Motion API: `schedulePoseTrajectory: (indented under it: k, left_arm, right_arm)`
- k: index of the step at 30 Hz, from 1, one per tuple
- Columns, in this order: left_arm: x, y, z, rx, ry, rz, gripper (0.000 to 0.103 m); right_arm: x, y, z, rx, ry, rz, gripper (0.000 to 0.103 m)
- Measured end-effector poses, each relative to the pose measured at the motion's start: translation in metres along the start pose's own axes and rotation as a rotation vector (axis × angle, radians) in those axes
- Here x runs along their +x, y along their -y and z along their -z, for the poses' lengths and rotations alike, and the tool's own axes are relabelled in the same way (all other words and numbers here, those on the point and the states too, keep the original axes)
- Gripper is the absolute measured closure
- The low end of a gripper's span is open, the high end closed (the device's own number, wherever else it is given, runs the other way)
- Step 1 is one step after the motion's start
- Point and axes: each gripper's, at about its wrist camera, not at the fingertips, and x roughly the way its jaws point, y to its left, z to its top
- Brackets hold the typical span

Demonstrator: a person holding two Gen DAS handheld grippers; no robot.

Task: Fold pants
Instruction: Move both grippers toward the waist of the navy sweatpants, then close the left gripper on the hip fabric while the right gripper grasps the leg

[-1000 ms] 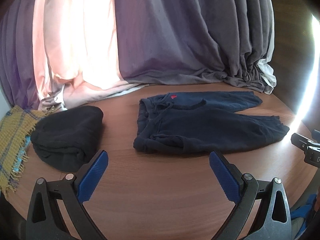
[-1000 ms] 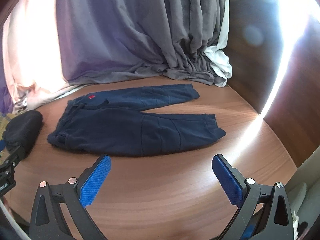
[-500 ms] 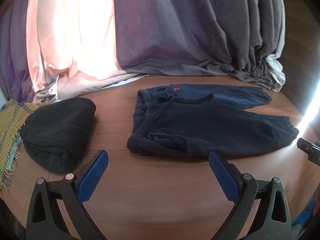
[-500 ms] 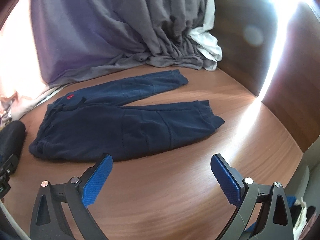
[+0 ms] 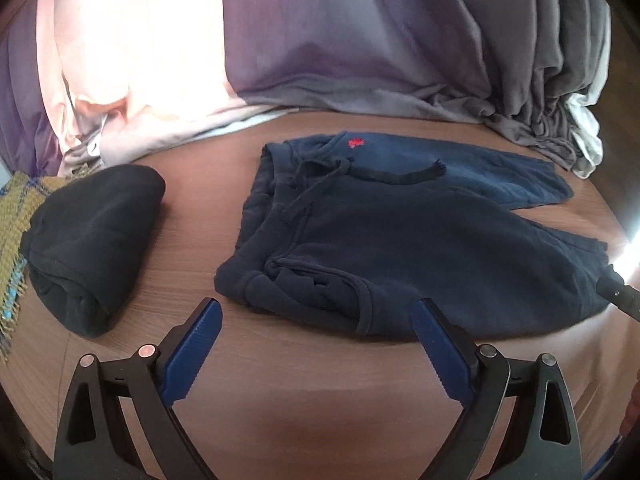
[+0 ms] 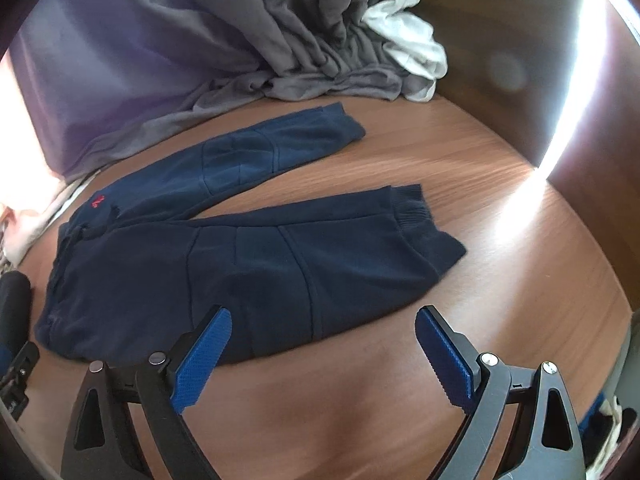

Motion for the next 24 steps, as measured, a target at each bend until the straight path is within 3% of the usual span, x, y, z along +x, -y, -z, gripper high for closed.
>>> schedulePoseTrajectory:
  k: [12,24]
  left_arm:
    - [0.041,0.001,-0.001,-0.037,-0.097,0.006,0.016]
    - [0.06,0.002,-0.001,-0.042,-0.117,0.016,0.017]
  right_arm:
    - [0.035,-0.007,-0.001,0.001,-0.091,-0.027,0.012]
    - [0.053,-0.011,-0.003,0.002,-0.129,-0.003,0.012]
